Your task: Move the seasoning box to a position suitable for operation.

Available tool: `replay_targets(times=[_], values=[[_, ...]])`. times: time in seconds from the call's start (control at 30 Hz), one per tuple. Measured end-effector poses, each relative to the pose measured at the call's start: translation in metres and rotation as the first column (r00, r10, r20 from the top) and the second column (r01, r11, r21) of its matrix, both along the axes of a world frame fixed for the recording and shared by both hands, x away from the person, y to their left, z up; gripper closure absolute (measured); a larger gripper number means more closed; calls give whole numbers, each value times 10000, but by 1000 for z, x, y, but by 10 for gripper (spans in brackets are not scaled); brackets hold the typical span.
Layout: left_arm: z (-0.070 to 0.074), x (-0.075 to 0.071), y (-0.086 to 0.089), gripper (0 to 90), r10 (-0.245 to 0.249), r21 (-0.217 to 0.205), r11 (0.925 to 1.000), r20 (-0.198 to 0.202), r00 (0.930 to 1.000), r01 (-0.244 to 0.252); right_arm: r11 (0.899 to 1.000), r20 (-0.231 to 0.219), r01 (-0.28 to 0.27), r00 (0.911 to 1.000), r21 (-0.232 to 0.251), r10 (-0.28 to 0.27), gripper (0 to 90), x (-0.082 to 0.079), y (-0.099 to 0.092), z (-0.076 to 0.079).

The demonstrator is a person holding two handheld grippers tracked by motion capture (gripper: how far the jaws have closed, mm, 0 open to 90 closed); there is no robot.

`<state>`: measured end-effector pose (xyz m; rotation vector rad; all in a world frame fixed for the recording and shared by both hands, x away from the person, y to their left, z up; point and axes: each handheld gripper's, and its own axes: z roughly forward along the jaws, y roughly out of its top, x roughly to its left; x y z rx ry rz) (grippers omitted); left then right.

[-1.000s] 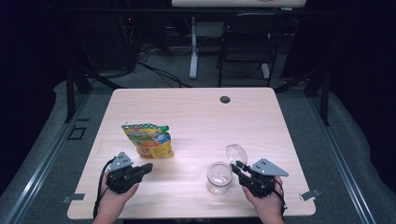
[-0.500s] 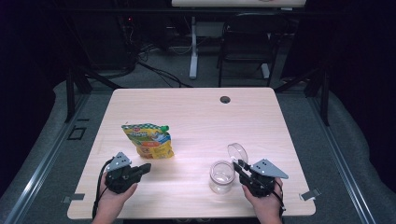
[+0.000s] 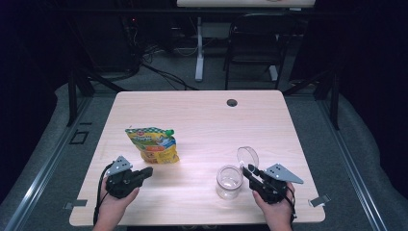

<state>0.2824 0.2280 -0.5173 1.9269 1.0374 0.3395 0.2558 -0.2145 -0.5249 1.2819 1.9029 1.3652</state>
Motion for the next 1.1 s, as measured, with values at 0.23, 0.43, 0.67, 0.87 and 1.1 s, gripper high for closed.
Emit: replay_targets(times=[0.23, 0.43, 0.67, 0.87, 1.1], values=[[1, 4, 9, 807, 288, -34, 9996, 180, 9994, -288, 9999, 14, -74, 10000, 129, 73, 645, -3, -5, 1], [2, 13, 23, 657, 591, -224, 9980, 351, 9976, -583, 9998, 39, -207, 9998, 79, 207, 609, -8, -8, 1], [3, 30, 36, 534, 1114, -443, 9931, 547, 9923, -1090, 9998, 25, -202, 9998, 79, 202, 583, -12, -12, 1], [8, 44, 46, 449, 1043, -470, 9938, 768, 9916, -1009, 9999, -11, -118, 9999, 104, 118, 579, -14, -15, 1], [10, 53, 47, 409, 781, -452, 9962, 975, 9922, -740, 9998, -14, -45, 10000, 170, 45, 574, -14, -15, 0]])
